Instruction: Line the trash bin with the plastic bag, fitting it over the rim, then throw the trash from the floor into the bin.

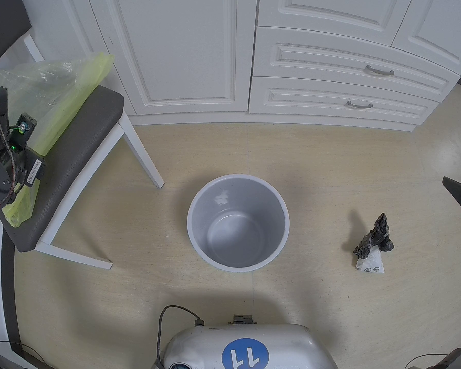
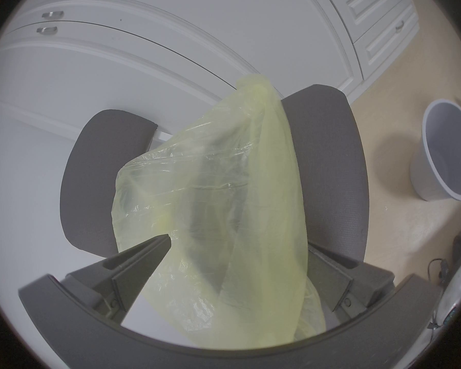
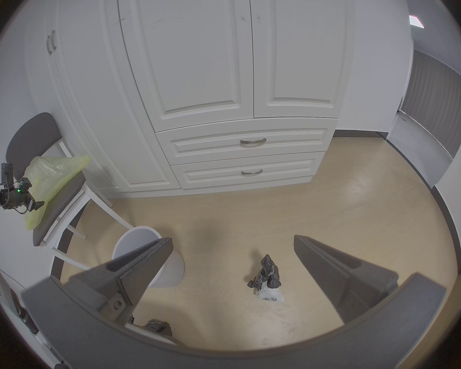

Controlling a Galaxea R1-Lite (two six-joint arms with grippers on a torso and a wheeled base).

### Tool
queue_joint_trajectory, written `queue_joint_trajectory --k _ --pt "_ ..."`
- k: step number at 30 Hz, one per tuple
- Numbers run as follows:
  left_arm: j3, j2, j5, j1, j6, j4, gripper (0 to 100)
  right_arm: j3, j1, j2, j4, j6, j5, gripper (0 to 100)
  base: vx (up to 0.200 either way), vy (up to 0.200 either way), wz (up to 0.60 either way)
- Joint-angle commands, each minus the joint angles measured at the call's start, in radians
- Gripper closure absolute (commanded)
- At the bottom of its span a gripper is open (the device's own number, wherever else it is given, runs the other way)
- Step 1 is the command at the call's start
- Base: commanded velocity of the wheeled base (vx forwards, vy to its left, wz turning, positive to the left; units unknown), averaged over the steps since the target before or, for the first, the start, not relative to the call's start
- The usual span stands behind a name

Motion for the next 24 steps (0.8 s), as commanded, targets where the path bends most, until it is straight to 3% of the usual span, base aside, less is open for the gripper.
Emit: queue_joint_trajectory --k 1,10,16,24 --pt "0.009 -0.022 0.0 0.009 0.002 -0.001 0 0.001 0.0 -0.003 0.0 0.0 0.0 0 0.0 0.0 0.0" --pt "0.009 -0.066 -0.019 -0.022 -0.007 0.019 0 0.001 0.0 -0.005 0.0 0.0 0.0 0 0.0 0.0 0.0" --pt "-0.002 -0.065 -0.18 -0.026 -0.087 0.001 0 0.001 0.0 -0.005 0.0 0.0 0.0 0 0.0 0.0 0.0" --pt "0.028 -0.056 -0.172 0.017 -0.073 0.032 0 0.013 0.0 0.001 0.0 -0.015 0.002 0 0.0 0.0 0.0"
